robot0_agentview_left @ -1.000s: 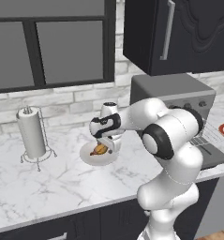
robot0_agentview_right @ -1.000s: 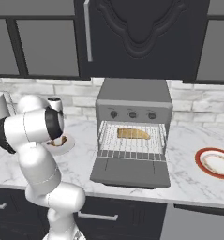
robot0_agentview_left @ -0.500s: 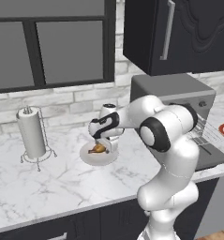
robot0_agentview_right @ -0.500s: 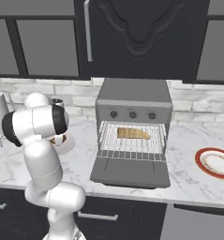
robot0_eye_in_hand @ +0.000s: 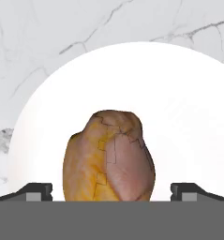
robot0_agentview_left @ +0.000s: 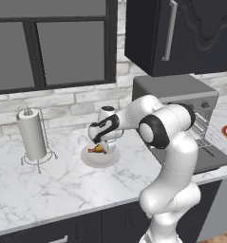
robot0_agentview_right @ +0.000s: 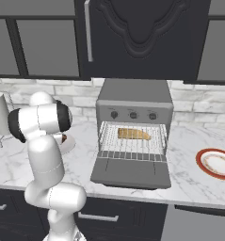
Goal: Open the toaster oven door. Place the baguette on the bottom rack in the toaster oven and place the chicken drumstick on the top rack.
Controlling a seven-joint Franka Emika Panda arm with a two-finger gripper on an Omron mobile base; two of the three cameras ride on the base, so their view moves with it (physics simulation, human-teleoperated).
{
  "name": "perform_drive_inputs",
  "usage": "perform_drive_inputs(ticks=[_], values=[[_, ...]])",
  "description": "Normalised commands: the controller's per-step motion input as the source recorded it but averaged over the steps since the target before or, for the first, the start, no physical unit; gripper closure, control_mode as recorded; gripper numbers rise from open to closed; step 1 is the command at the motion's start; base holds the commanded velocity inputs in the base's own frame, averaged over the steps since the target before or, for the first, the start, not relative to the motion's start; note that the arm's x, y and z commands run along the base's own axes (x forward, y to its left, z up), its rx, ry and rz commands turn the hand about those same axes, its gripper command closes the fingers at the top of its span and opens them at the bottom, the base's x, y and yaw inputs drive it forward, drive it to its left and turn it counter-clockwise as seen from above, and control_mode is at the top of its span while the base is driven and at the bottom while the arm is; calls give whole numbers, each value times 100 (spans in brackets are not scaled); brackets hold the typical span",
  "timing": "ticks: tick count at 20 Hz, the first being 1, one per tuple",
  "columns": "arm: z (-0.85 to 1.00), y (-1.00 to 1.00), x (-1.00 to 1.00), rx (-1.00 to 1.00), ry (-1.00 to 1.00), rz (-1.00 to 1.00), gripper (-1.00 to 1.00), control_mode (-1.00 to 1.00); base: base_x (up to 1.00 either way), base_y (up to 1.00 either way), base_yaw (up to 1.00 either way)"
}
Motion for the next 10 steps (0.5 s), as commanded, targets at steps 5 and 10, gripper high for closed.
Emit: perform_drive_inputs(ticks=[5,10], values=[[-14,0,9,0,-14,-4,100,-100,0,0,0],[1,0,6,5,-8,-5,100,-100,0,0,0]])
